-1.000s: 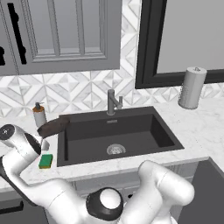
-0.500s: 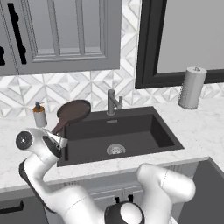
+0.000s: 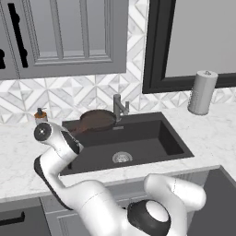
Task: Pick the pan and sponge and place them into the sink. Then turn on the water.
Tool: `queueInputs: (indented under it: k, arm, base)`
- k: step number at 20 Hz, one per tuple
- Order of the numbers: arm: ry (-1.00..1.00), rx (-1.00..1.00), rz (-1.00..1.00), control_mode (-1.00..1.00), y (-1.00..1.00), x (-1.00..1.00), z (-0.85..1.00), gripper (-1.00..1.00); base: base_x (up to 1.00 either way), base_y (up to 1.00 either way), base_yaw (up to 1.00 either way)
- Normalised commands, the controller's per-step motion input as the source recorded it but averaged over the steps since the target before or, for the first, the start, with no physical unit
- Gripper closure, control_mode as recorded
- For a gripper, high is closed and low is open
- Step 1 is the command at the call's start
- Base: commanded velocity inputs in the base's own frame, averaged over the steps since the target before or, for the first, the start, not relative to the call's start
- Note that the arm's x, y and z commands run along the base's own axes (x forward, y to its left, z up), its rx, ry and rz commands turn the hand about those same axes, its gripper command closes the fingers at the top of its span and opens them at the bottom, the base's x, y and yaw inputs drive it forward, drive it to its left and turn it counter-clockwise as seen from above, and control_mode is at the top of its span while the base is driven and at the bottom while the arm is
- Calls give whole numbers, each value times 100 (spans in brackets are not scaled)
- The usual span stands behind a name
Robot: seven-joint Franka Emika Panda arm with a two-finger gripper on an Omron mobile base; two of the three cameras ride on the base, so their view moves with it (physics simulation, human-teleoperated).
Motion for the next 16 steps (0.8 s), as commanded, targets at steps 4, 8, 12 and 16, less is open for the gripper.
queueInputs:
  k: [4, 8, 12, 16]
  arm:
    - [8, 18, -18, -100, -30, 0, 0, 100]
    - [4, 10, -18, -100, -50, 0, 0, 100]
    - [0, 4, -14, -100, -56, 0, 0, 100]
    - [0, 4, -14, -100, -51, 0, 0, 100]
  base:
    - [0, 0, 0]
    - [0, 0, 0]
    - [0, 0, 0]
    - [0, 0, 0]
